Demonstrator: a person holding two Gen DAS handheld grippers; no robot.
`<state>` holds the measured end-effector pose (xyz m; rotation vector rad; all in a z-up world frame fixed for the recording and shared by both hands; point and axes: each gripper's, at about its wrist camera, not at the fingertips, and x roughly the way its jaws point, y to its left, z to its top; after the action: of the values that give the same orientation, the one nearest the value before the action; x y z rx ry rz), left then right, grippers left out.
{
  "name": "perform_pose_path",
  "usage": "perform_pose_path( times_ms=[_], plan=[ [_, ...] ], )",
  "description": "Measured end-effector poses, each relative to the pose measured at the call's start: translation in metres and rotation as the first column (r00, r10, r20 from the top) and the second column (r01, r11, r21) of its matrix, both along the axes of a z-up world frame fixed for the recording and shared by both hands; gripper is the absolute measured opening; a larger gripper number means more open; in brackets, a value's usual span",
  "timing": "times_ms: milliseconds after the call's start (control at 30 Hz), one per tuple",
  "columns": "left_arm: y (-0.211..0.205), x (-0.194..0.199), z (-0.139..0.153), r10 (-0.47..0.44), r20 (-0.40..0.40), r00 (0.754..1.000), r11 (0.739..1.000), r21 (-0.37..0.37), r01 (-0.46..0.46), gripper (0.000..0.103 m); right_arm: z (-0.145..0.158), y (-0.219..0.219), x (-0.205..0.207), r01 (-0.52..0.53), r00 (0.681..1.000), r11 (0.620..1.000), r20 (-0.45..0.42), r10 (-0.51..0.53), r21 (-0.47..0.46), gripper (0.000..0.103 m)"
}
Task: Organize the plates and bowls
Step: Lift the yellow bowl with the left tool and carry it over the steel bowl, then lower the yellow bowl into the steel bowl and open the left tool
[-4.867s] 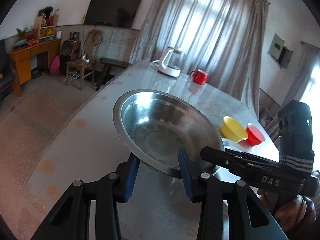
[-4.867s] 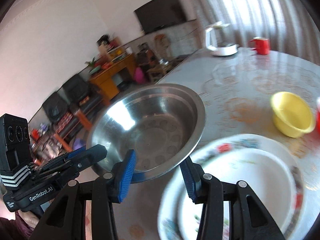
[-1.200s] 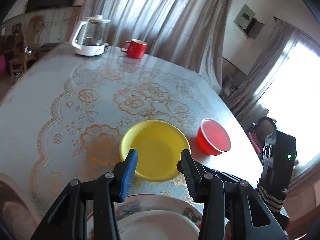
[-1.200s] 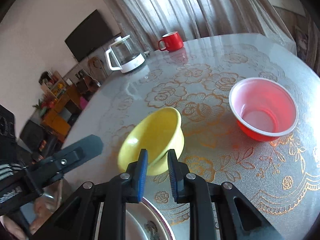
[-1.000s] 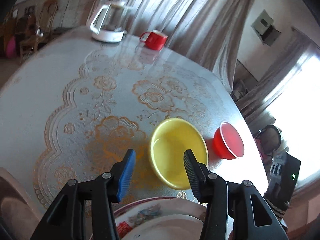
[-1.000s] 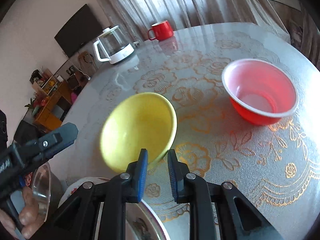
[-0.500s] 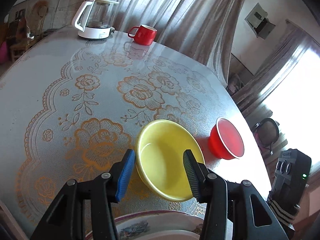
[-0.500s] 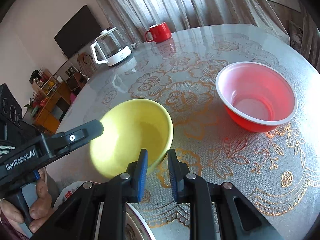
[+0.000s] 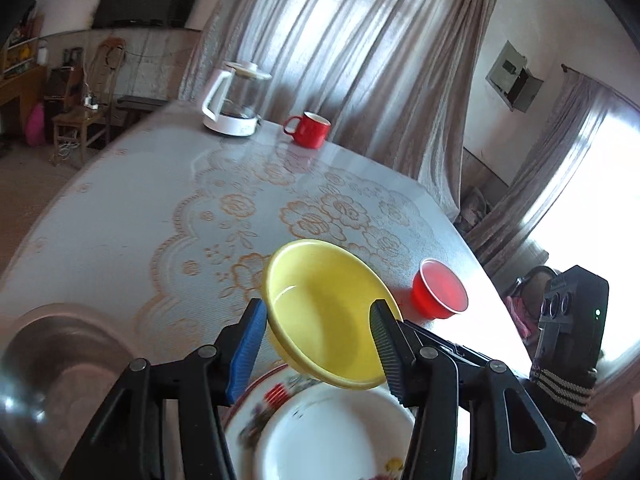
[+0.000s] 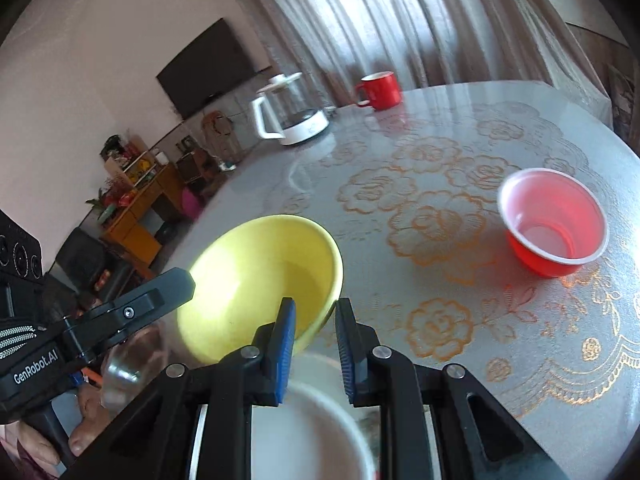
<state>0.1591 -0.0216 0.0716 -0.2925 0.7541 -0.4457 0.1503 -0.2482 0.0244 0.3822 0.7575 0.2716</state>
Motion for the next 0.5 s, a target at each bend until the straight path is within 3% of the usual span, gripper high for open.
perform_pose_path(
  times_ms=[233,500],
  plan=[
    [0.058,-0.044,0.001,0.094,0.051,0.994,0.995,0.015,-0.095,0.053,0.009,0.055,-0.012,-0.131,0.991,0.991,0.019,0.131,0.018,0.019],
    [0.116,-0.078,-0.02,0.195,0.044,0.98,0.98,0.028,-0.196,0.052,0.004,0.117,-0.021,-0.274,0.962,0.962,0.005,0.274,-0.004,0.019]
  ],
)
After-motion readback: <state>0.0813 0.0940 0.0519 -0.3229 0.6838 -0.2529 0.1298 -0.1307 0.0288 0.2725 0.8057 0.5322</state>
